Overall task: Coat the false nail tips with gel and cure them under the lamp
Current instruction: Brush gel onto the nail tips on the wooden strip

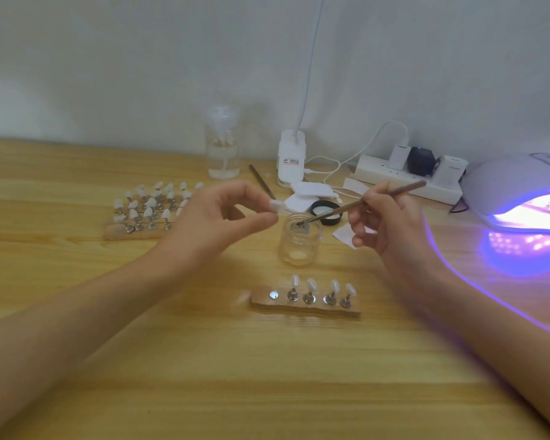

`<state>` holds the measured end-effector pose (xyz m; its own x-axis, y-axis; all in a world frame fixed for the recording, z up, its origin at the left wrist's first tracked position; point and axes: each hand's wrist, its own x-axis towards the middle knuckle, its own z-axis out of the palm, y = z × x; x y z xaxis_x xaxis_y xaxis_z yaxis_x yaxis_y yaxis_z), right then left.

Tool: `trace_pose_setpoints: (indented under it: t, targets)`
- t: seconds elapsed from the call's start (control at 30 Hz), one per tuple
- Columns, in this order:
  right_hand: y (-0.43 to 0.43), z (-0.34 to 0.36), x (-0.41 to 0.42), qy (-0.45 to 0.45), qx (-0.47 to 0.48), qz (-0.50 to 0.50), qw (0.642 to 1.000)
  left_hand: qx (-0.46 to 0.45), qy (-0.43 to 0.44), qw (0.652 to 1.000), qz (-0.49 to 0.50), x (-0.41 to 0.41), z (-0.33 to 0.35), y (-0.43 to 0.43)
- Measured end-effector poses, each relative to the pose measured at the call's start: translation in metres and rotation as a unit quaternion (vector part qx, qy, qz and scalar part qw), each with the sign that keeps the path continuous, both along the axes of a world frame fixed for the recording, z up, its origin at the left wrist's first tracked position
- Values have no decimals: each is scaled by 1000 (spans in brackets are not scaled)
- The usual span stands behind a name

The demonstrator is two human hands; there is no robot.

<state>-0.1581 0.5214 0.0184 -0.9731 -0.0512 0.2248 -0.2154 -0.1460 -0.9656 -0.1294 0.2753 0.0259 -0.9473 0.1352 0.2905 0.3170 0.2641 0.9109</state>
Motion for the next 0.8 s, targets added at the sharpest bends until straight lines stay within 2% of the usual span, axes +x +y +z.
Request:
trace_pose_setpoints:
  t: [0.2,0.37,0.8]
  targets:
    - [2,-6,5,-39,-71,3,997,30,4,998,46,-15,-18,17]
    - [2,-6,4,-60,-101,16,993,17,11,1000,20,-14,-25,16]
    - [-1,-9,4,-39,-70,21,997,22,16,1000,0,-16,-28,13]
